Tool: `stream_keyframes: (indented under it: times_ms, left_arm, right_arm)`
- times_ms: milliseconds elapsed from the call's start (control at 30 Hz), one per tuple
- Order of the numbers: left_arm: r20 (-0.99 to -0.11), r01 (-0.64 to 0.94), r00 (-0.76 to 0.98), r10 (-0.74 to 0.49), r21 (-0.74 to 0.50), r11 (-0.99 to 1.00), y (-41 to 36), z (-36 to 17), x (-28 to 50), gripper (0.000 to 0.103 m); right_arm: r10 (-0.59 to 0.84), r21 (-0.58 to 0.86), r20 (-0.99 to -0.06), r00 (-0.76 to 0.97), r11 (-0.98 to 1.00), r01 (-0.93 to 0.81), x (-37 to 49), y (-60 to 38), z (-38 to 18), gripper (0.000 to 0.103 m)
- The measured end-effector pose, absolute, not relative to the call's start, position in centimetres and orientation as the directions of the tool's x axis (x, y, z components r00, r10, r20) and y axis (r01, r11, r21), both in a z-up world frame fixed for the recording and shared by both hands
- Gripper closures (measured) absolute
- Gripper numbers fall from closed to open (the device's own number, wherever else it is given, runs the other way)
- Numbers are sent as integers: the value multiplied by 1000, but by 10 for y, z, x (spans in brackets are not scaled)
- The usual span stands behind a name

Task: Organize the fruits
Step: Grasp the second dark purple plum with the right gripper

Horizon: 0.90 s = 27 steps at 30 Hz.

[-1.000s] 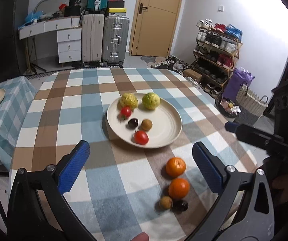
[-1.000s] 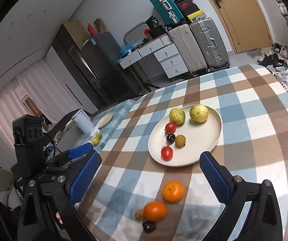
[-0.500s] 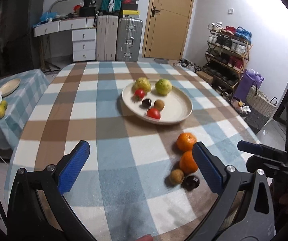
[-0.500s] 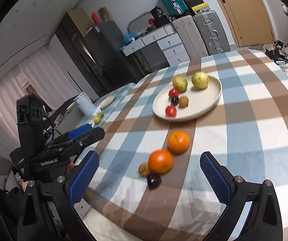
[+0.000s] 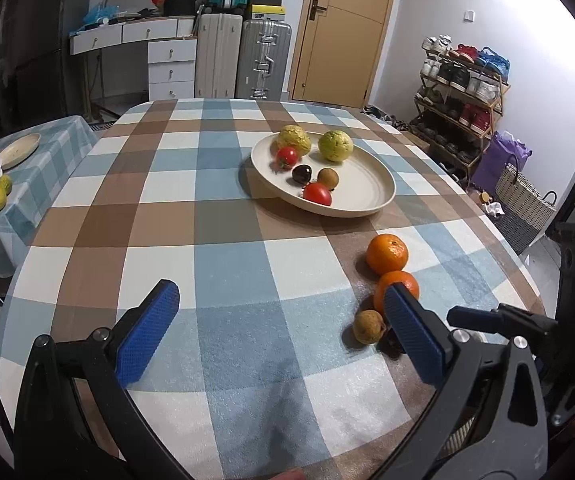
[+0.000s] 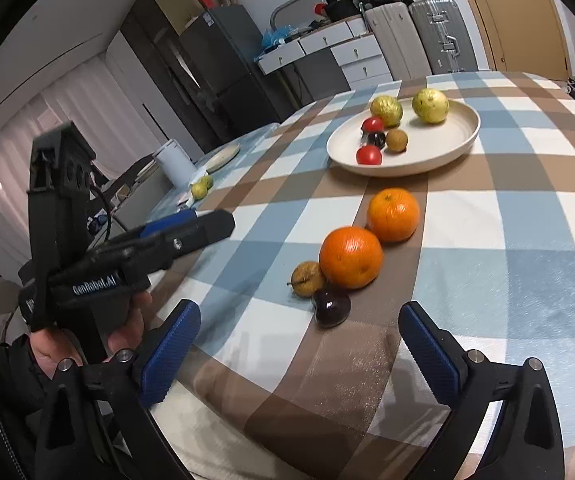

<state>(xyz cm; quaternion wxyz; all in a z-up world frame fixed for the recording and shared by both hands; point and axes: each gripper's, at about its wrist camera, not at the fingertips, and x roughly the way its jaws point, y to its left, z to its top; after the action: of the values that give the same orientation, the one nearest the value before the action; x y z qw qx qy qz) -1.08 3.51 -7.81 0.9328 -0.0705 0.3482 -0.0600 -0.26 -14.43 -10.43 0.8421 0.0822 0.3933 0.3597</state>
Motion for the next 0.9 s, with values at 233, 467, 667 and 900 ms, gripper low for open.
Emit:
stream_keyframes:
  times_ms: [233,467,667,900]
  left_arm:
    - [-648,41,745,-159,-193,980,43,-87,-6,1]
    - [-654,41,739,-164,-199,979,43,-92,-4,1]
    - [-659,41,734,-165,-200,979,43,-96,-2,1]
    - [-661,36,732,-162,-200,979,44,-99,-2,1]
  right_arm:
    - [665,425,-615,424,733,-531,2,-142,-116,15]
    - [667,421,-617,418,728,-540,5,-138,-123,27]
    - [648,385,-631,426,738,-554,7,-132,-123,45]
    - [600,318,-663,448,768,-556,9,-125,-124,67]
